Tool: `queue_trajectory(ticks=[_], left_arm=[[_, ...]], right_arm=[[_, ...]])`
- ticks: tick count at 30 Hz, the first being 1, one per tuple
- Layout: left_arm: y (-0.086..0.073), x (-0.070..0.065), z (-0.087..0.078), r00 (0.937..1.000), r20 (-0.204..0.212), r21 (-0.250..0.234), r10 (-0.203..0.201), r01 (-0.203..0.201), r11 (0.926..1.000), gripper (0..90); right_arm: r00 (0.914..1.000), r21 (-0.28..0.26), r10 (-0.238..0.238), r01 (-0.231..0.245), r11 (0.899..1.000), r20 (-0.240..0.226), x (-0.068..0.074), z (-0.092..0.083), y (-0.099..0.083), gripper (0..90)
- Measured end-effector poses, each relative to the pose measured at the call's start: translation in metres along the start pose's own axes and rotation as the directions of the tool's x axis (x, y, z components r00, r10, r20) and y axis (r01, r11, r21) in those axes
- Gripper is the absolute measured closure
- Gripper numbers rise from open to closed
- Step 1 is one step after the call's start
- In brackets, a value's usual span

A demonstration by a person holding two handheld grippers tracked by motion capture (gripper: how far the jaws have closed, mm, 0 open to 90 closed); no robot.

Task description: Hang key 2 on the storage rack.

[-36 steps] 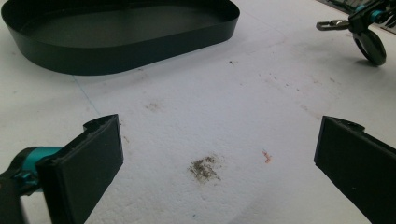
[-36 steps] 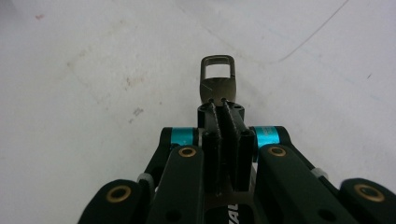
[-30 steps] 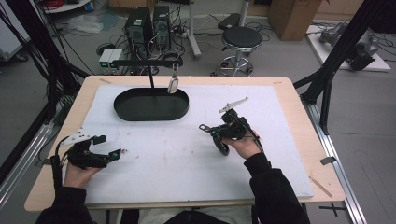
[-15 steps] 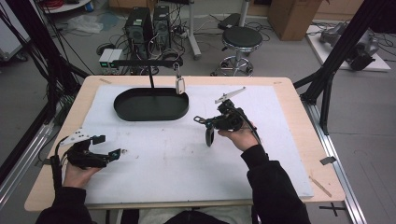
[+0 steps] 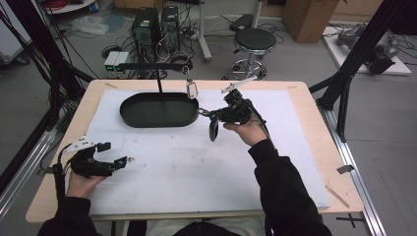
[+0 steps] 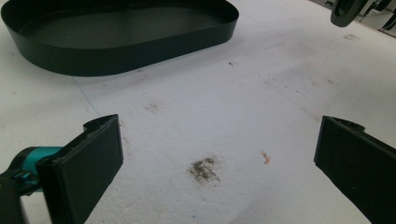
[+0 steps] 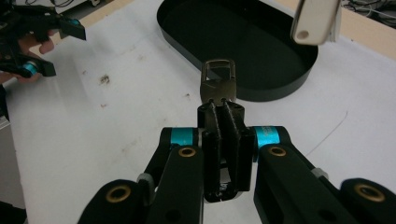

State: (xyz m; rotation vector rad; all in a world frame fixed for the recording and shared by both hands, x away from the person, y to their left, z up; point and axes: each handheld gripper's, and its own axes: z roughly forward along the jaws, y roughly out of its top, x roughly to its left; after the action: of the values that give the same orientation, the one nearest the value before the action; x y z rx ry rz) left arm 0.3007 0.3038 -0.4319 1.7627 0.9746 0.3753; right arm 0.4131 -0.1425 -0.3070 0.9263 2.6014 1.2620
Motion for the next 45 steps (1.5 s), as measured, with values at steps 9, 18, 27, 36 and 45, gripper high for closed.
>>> queue_trajectory(ticks=[9,18,27,36,45], left_arm=[[0.000,0.000,0.000,1.0000,0.001,-0.003,-0.002,0.002,1.0000,1.7],[0.000,0.001,-0.001,1.0000,0.001,-0.009,-0.003,0.004,1.0000,1.7],[0.000,0.001,-0.001,1.0000,0.003,-0.014,-0.004,0.004,0.9999,1.7],[0.000,0.001,-0.002,1.0000,0.000,-0.024,-0.006,0.006,0.9997,1.7],[0.001,0.001,-0.002,1.0000,0.003,-0.023,-0.001,0.001,0.9997,1.7]], right_arm=[[0.9998,-0.006,-0.008,0.008,1.000,-0.018,0.001,0.003,0.027,86.1],[0.9991,-0.007,-0.030,0.030,1.000,-0.029,0.005,0.008,0.060,86.1],[0.9988,-0.002,-0.030,0.030,1.000,-0.039,0.005,0.017,0.078,86.0],[0.9990,0.000,-0.013,0.013,1.000,-0.042,0.003,0.028,0.093,86.0],[0.9988,-0.028,0.025,-0.026,0.999,-0.043,-0.004,0.038,0.107,85.9]])
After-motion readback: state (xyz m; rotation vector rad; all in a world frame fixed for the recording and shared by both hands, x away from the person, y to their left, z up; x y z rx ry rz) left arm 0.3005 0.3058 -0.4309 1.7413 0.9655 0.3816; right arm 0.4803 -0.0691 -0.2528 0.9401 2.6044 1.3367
